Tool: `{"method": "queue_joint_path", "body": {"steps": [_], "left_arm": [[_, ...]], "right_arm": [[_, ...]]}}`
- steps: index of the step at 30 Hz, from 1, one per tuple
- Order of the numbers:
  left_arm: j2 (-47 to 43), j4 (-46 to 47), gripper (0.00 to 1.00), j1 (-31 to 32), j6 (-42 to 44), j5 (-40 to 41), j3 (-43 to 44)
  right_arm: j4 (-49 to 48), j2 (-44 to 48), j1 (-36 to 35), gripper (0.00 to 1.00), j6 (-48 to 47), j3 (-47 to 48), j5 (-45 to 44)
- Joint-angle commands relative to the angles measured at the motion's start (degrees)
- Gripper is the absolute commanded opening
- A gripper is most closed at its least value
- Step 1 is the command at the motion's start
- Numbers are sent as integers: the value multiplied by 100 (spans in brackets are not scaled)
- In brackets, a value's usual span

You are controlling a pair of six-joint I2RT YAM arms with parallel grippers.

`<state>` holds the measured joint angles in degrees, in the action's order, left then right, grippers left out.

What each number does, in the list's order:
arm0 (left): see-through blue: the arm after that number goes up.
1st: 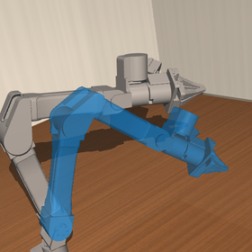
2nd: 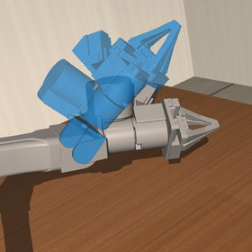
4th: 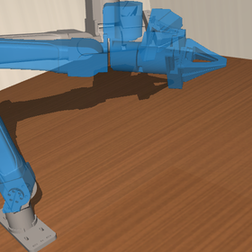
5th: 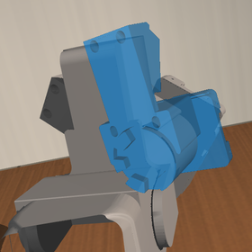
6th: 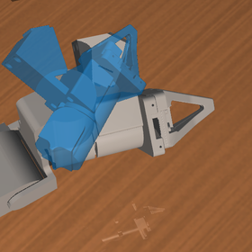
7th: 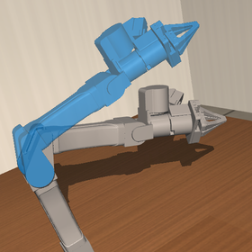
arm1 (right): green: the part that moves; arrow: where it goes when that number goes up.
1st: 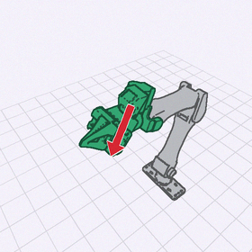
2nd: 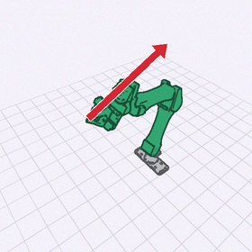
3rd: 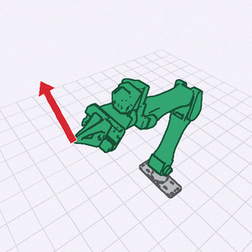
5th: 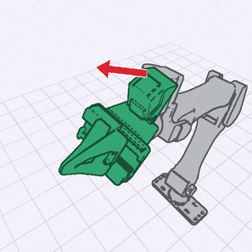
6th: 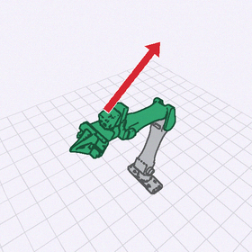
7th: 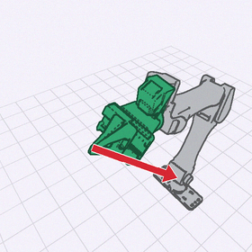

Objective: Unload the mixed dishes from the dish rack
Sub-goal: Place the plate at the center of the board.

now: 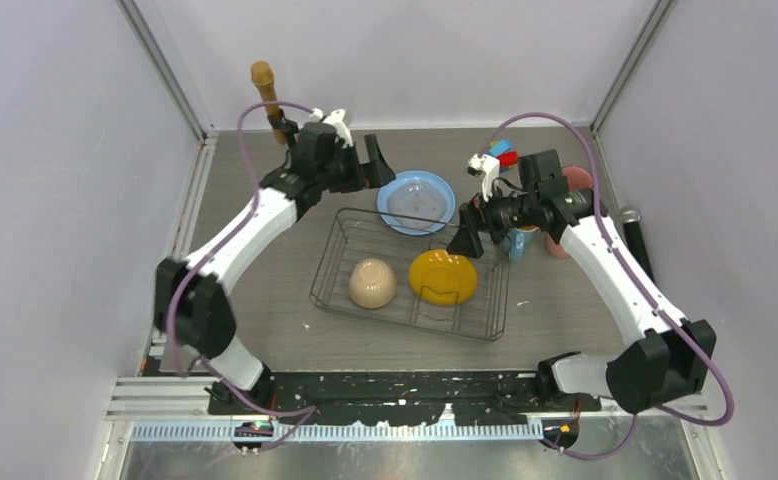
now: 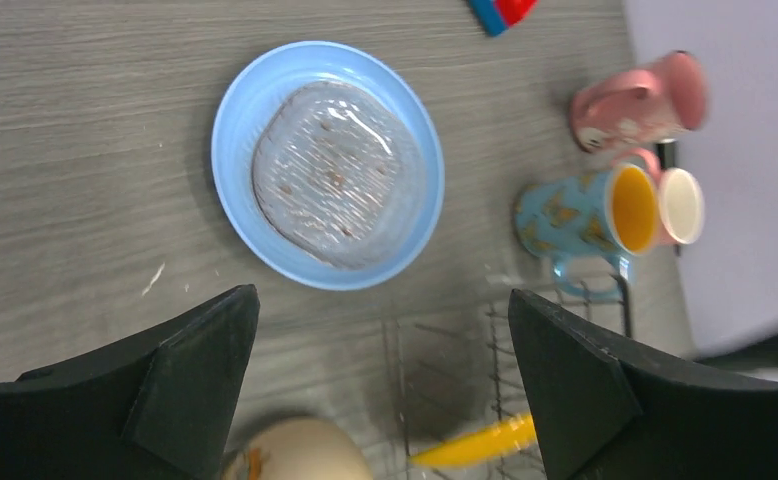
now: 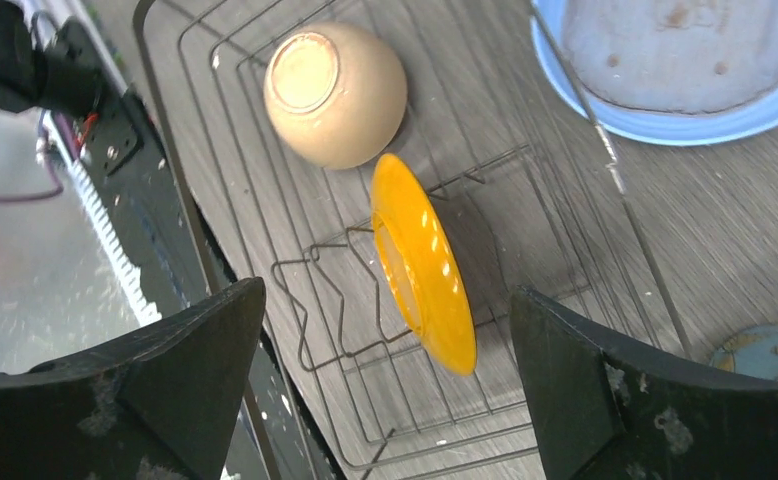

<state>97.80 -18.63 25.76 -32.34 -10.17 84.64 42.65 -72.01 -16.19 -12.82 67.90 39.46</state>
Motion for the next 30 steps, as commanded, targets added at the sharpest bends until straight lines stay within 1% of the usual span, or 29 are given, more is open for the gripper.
{"method": "queue_joint_path", "body": {"steps": [1, 4, 6, 7, 11, 16, 21, 23, 30], "left_arm": [[-1407, 628, 100, 50, 60, -369, -1334], [-2105, 656, 100, 161, 68, -389, -2105], [-2550, 564, 100, 213, 56, -397, -2488], [-2714, 480, 100, 229, 33, -397, -2656], [-3276, 370, 100, 245, -102, -242, -3178], [-3667, 127, 100, 245, -100, -12, -3330], [-3807, 68, 100, 245, -84, 60, -3434], [-3825, 41, 100, 245, -80, 69, -3457], [-3852, 133, 100, 245, -106, 34, -3542]], "right_arm": [[974, -508, 45, 96, -1252, 576, 887], [1329, -1047, 46, 93, -1470, 873, 1100], [1800, -1349, 47, 90, -1918, 1083, 1311], [2067, -1429, 46, 88, -1984, 1137, 1391], [2153, -1822, 10, 88, -1866, 1279, 1487], [2159, -2243, -27, 87, -1635, 1433, 1288], [2154, -2437, -104, 84, -1573, 1473, 1175], [2204, -2497, -187, 81, -1581, 1497, 1135], [2438, -2544, -445, 63, -1627, 1590, 941]]}}
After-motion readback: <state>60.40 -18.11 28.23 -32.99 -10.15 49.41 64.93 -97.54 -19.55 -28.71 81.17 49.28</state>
